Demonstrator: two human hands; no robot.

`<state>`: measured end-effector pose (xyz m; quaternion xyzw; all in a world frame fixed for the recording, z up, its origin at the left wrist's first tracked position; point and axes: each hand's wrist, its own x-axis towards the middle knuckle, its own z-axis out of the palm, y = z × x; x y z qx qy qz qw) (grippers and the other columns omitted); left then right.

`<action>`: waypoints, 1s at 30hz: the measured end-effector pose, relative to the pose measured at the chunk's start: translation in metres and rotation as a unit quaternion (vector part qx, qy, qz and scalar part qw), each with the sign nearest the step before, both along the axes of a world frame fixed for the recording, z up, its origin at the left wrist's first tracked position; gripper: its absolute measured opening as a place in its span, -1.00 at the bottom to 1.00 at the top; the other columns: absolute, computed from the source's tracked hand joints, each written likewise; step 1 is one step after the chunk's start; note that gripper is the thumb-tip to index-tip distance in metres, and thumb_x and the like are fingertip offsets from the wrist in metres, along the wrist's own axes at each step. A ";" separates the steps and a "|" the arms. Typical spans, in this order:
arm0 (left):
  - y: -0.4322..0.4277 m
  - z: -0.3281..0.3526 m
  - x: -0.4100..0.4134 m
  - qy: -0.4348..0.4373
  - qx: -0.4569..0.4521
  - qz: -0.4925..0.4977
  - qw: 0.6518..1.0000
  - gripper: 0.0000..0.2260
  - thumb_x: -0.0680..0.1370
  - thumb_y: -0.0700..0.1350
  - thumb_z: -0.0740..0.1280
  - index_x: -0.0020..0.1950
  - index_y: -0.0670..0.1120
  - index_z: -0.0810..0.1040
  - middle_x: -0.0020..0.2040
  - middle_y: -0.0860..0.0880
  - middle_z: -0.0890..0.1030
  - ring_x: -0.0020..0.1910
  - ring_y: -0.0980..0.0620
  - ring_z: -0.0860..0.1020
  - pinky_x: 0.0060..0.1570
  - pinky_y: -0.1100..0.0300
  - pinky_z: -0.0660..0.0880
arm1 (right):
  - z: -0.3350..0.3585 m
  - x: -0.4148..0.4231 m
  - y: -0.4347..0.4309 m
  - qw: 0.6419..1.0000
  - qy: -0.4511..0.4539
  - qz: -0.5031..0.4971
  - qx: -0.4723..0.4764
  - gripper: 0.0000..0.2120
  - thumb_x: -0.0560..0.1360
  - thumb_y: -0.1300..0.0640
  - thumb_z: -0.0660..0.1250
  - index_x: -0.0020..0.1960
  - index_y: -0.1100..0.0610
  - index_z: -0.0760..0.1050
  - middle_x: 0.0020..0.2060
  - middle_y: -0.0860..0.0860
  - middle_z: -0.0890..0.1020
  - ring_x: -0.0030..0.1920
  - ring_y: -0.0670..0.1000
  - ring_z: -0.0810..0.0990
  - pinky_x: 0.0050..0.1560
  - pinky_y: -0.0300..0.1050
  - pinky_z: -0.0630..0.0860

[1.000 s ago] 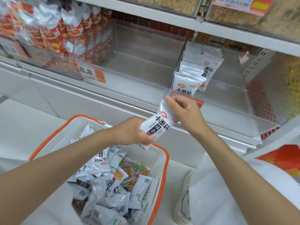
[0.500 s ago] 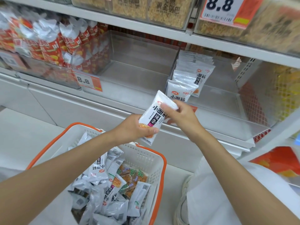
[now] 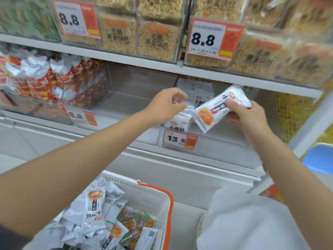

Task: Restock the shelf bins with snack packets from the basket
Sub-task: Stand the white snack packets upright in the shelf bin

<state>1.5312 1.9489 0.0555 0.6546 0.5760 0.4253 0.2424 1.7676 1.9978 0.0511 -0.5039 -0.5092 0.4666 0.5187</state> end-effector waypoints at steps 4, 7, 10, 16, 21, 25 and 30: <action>0.049 0.008 0.019 0.071 -0.016 -0.018 0.997 -0.85 0.56 -0.14 0.36 0.13 -0.07 0.55 -0.02 0.01 0.58 0.01 0.04 0.55 0.15 0.10 0.51 | -0.006 0.024 0.034 0.999 -0.024 -0.033 -0.003 -0.70 0.42 0.15 0.51 0.07 0.24 0.54 -0.03 0.16 0.69 -0.12 0.06 0.70 -0.28 -0.15 0.62; 0.080 0.006 0.029 0.129 -0.047 -0.029 0.990 -0.74 0.57 -0.11 0.34 0.25 -0.11 0.53 0.12 -0.05 0.55 0.14 -0.04 0.53 0.19 0.11 0.46 | -0.023 0.019 0.059 0.994 -0.104 -0.040 0.002 -0.78 0.38 0.15 0.55 -0.09 0.19 0.57 -0.07 0.14 0.70 -0.17 0.02 0.69 -0.11 0.00 0.67; 0.110 0.002 0.035 0.210 -0.060 -0.030 0.975 -0.64 0.58 -0.04 0.33 0.37 -0.06 0.44 0.30 -0.05 0.49 0.24 -0.04 0.48 0.20 0.19 0.41 | -0.038 -0.003 0.080 0.983 -0.181 0.002 0.007 -0.54 0.37 0.15 0.56 0.15 0.27 0.45 -0.01 0.11 0.66 -0.07 0.06 0.67 -0.03 0.10 0.65; 0.147 -0.005 0.034 0.290 -0.057 -0.011 0.955 -0.74 0.55 -0.02 0.36 0.24 0.02 0.56 0.18 0.04 0.57 0.17 0.01 0.53 0.22 0.15 0.44 | -0.067 -0.042 0.115 0.977 -0.202 0.073 0.010 -0.52 0.32 0.16 0.60 0.12 0.21 0.43 -0.08 0.02 0.63 -0.04 0.05 0.67 -0.08 -0.02 0.65; 0.155 -0.010 0.032 0.289 -0.024 0.004 0.957 -0.91 0.52 -0.07 0.40 -0.06 -0.04 0.68 -0.05 0.09 0.65 -0.01 0.07 0.58 0.10 0.13 0.53 | -0.081 -0.034 0.116 0.957 -0.256 0.133 -0.012 -0.70 0.29 0.20 0.59 -0.03 0.22 0.62 -0.12 0.13 0.71 -0.05 0.14 0.69 0.04 0.13 0.62; 0.157 -0.012 0.032 0.284 -0.001 0.014 0.959 -0.90 0.52 -0.09 0.39 -0.03 -0.04 0.69 0.00 0.06 0.67 0.00 0.06 0.58 0.08 0.16 0.52 | -0.087 -0.032 0.121 0.959 -0.262 0.110 -0.016 -0.82 0.35 0.28 0.53 -0.09 0.31 0.61 -0.15 0.22 0.70 -0.05 0.23 0.68 0.04 0.25 0.59; 0.159 -0.012 0.032 0.259 -0.019 0.022 0.965 -0.94 0.51 -0.08 0.41 -0.08 0.02 0.68 -0.03 0.08 0.67 -0.02 0.07 0.59 0.09 0.12 0.55 | -0.085 -0.042 0.122 0.952 -0.291 0.079 -0.047 -0.83 0.30 0.25 0.54 -0.32 0.18 0.54 -0.24 0.17 0.68 -0.18 0.14 0.68 0.01 0.22 0.61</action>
